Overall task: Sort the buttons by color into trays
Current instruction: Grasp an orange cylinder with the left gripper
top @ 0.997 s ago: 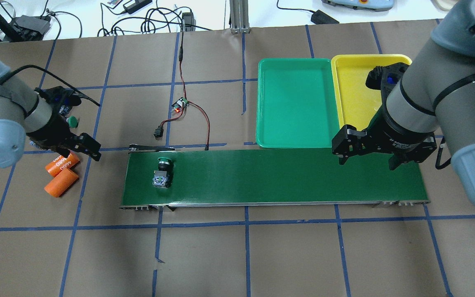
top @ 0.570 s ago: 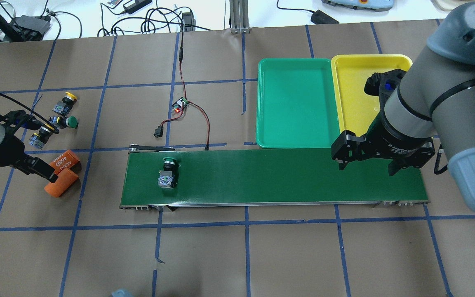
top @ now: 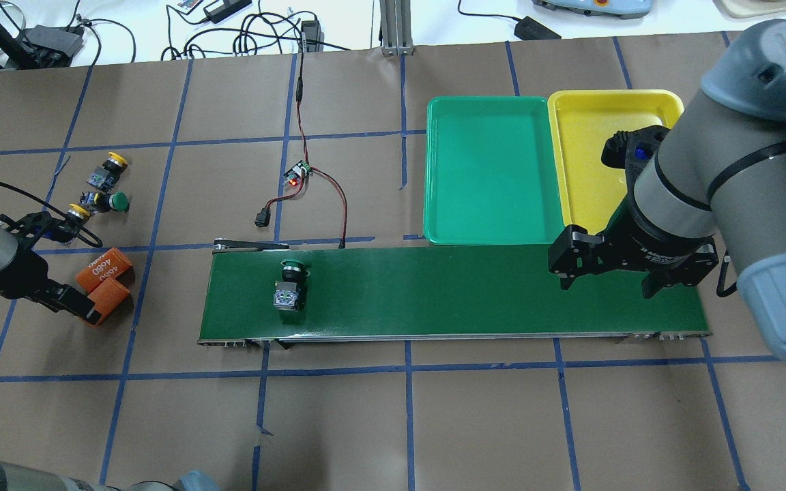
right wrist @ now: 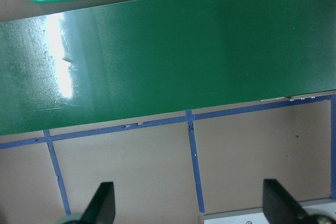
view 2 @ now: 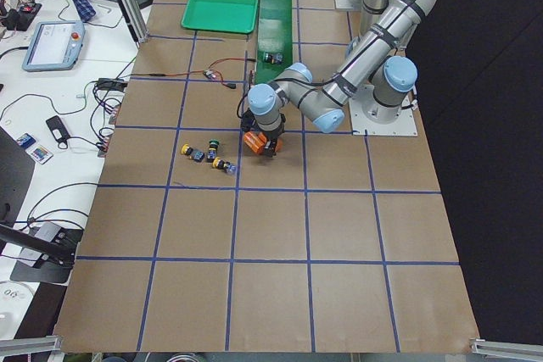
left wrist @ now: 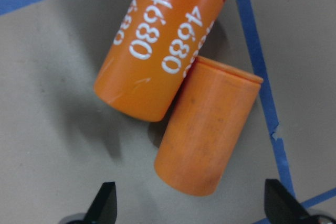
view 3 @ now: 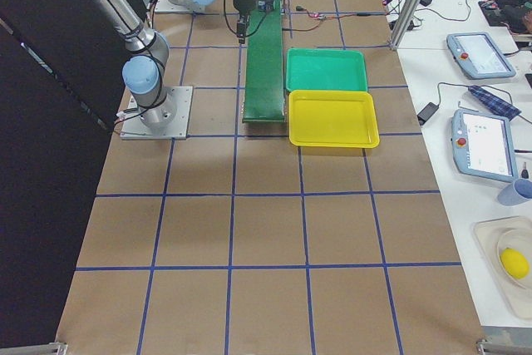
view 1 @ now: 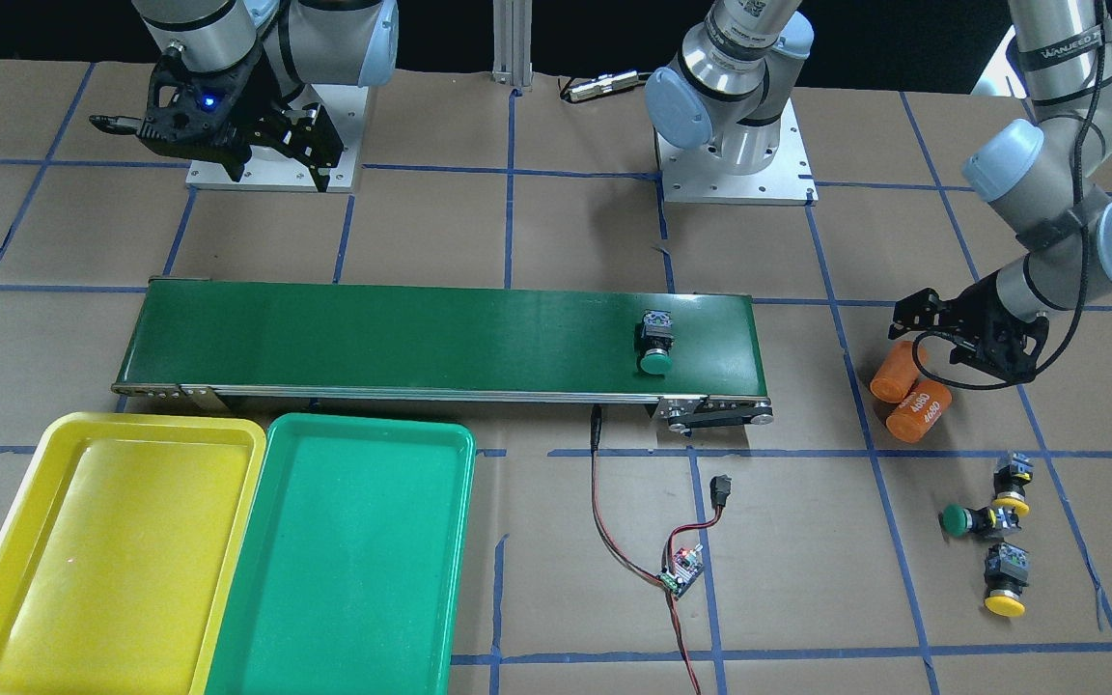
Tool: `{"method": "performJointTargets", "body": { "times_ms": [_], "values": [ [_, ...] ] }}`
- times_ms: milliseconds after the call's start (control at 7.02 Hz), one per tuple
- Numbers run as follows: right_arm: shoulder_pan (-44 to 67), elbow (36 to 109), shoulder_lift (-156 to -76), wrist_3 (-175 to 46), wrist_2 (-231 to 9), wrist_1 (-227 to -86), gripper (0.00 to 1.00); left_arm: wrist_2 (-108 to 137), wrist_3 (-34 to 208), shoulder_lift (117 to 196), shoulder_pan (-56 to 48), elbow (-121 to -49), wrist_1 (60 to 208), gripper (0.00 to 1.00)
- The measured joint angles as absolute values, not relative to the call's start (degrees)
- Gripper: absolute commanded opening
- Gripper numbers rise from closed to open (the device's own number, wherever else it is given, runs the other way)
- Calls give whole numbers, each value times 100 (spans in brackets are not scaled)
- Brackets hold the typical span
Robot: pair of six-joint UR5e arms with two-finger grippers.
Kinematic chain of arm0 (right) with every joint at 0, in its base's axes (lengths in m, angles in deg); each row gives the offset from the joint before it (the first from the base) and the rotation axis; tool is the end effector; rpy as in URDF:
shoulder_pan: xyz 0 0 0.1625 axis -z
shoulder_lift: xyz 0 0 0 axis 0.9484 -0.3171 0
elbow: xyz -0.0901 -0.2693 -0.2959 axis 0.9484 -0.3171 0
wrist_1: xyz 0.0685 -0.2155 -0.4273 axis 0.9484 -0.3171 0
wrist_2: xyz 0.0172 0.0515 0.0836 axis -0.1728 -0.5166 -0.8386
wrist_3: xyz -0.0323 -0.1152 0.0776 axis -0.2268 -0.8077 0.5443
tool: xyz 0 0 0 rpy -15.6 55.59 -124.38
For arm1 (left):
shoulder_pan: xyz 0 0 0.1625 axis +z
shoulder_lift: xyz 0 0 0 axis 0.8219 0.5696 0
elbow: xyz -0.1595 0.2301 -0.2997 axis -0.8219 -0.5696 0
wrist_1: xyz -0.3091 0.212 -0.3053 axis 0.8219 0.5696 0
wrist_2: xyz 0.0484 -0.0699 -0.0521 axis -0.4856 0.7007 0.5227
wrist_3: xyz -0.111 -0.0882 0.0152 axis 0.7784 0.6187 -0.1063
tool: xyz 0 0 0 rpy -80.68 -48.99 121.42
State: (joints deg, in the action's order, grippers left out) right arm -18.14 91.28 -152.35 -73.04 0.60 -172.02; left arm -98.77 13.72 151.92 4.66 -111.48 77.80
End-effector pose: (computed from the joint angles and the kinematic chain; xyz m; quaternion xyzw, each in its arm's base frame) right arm 0.1350 -0.4387 0.3606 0.0737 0.9966 0.0350 0.0130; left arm 0.2270 -0.4804 0.0849 -0.1676 -0.9795 -0.0832 0.0744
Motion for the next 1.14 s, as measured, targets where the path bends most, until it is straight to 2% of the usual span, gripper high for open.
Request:
{"method": "performJointTargets", "body": {
  "times_ms": [142, 285, 427, 570, 854, 1139],
  "values": [
    [-1814, 9129, -15240, -7305, 55, -17200, 100, -9807, 1440, 15245, 353, -11151, 7734, 78],
    [-1814, 9133, -15242, -7304, 54, -17199, 100, -9790, 1472, 15267, 235, -11153, 7683, 57],
    [-1814, 9150, -15247, -7307, 57, -17199, 100, -9797, 1465, 15279, 172, -11157, 7630, 33],
    [-1814, 9183, -15253, -7309, 57, -17201, 100, -9802, 1455, 15285, 150, -11160, 7597, 0],
    [-1814, 9227, -15265, -7305, 48, -17201, 100, -9818, 1478, 15200, 119, -11159, 7589, 0],
    [-1814, 9239, -15259, -7308, 59, -17199, 100, -9847, 1881, 14753, -111, -11129, 7919, 0]
  ]
}}
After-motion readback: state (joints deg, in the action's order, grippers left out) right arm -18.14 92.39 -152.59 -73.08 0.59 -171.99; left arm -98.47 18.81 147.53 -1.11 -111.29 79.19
